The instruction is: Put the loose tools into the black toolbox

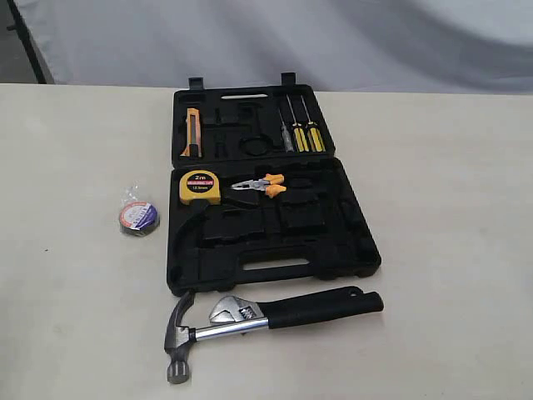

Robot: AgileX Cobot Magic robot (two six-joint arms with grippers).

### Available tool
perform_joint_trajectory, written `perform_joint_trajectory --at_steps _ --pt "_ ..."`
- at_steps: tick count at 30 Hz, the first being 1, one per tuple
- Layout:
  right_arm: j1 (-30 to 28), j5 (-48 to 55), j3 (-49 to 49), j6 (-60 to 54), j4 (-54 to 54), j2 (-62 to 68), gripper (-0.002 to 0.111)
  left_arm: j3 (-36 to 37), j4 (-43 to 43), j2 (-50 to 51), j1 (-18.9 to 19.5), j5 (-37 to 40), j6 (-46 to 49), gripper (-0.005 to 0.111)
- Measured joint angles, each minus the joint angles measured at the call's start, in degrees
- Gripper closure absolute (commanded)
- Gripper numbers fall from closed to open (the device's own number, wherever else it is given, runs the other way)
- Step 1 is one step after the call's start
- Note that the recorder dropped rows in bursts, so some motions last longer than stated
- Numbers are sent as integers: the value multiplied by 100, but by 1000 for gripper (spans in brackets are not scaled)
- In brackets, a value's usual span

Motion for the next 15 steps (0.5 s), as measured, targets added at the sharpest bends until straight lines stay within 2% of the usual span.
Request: perform_joint_trajectory --at_steps 5,9,12,15 --pt "0 -887 0 -268 207 0 108 0 0 0 0 0 0 105" --pt "0 -963 -11 -588 1554 16 109 0 0 0 0 0 0 105" --pt "0 -219 -424 -1071 2148 427 109 0 0 0 0 0 0 105" --pt "0 1005 -1418 -1452 2225 1456 109 0 0 0 0 0 0 105"
